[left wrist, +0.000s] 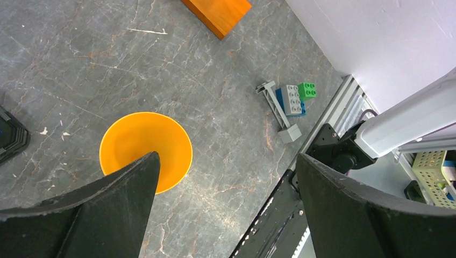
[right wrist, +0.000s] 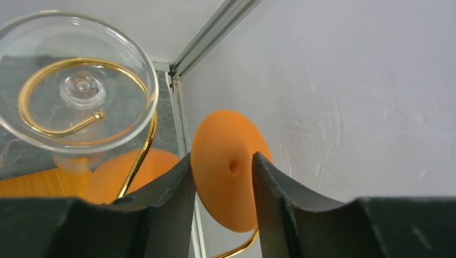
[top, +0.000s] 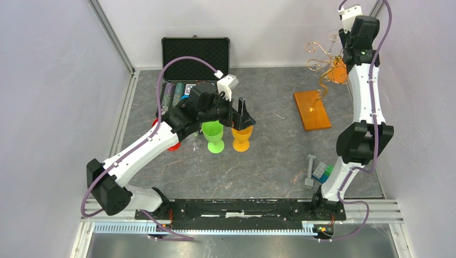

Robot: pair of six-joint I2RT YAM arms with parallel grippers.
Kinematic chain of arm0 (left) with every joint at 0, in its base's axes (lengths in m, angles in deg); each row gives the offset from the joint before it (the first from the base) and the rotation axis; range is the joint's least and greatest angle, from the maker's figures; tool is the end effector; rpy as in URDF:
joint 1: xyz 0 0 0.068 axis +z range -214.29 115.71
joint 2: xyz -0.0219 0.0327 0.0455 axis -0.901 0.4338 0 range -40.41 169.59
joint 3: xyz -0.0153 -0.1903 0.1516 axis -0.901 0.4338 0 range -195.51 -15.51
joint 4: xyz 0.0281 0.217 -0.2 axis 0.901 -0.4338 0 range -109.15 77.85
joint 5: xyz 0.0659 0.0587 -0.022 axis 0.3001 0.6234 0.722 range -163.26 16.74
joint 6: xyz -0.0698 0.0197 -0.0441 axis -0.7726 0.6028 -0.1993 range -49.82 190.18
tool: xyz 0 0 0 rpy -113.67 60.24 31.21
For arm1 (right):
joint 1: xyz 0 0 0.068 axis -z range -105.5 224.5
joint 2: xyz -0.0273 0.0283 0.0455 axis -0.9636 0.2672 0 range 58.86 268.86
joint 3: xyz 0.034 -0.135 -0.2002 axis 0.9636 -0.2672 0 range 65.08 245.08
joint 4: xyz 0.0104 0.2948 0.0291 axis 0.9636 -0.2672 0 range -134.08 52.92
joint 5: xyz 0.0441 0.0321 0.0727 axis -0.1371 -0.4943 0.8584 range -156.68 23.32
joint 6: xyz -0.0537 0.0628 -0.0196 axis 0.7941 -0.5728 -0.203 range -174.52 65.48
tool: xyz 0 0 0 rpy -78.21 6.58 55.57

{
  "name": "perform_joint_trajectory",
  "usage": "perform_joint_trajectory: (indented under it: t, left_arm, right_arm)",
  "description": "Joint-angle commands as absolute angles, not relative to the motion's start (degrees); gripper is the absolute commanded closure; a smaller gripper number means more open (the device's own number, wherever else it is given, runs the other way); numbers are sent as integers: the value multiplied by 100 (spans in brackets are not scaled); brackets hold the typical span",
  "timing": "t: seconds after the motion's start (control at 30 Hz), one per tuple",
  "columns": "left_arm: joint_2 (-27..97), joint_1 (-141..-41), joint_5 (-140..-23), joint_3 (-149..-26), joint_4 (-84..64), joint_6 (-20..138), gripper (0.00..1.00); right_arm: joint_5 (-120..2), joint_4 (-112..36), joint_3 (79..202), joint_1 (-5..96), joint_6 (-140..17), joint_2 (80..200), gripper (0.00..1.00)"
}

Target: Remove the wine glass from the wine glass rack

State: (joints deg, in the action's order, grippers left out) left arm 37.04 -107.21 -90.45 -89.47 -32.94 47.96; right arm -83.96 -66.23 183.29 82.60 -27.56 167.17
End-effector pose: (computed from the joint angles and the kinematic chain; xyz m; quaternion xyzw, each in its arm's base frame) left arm 0.2682 -0.2794 0.3247 0.2289 0.8025 -0.3946 0.3845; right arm 0.4900 -0.0923 0.3953 -0.0463 0.8095 -0.2892 0.5089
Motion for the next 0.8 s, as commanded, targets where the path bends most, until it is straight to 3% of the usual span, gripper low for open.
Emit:
perform_joint_trajectory:
  t: [0.0, 0.2, 0.37, 0.77]
  left_arm:
    - [3741, -10657, -9302, -8921, -2982, 4550, 0]
    - [3735, -10639, -9312, -8873, -2951, 4544, 0]
    - [3732, -10622, -9348, -8868, -2937, 4540, 0]
    - [3702, -10578, -9398, -8776, -2848, 4506, 0]
  right_arm:
    - [-8515, -6178, 18209, 8162, -2494, 16460, 55]
    - [-8330, -6231, 18208, 8127, -2532, 16356, 65]
    - [-8561, -6135, 18179, 8096, -2604, 16229, 99]
    - [-9652, -5399, 17474, 7704, -1526, 15914, 100]
